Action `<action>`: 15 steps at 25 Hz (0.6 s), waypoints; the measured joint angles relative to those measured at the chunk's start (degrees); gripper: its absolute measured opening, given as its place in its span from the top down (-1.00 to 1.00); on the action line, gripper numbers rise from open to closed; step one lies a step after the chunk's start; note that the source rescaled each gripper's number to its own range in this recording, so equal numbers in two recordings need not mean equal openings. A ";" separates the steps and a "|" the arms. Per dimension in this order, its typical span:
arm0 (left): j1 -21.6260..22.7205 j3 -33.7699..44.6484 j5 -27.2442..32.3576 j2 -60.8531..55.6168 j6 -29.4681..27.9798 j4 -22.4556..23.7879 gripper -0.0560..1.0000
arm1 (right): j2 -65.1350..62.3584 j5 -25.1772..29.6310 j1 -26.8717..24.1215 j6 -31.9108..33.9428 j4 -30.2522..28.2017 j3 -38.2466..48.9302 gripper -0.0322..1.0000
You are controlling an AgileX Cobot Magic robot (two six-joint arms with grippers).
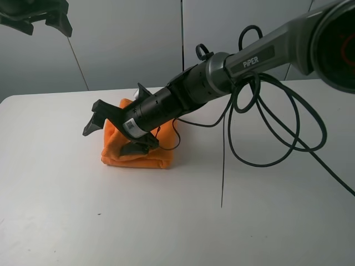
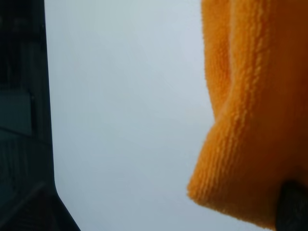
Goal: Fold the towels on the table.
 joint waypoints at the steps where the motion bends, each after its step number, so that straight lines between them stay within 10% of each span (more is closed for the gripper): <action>1: 0.00 0.00 0.21 -0.11 0.00 0.00 -0.99 | -0.82 0.00 0.00 -0.30 -0.13 0.00 -1.00; 8: 0.00 0.00 1.43 -4.42 0.36 0.00 -0.99 | -7.73 0.46 -2.59 -0.33 -7.82 0.00 -1.00; 15: 5.34 0.13 12.01 -10.54 2.32 -5.18 -0.99 | -14.75 0.55 -13.96 15.41 -38.47 1.68 -1.00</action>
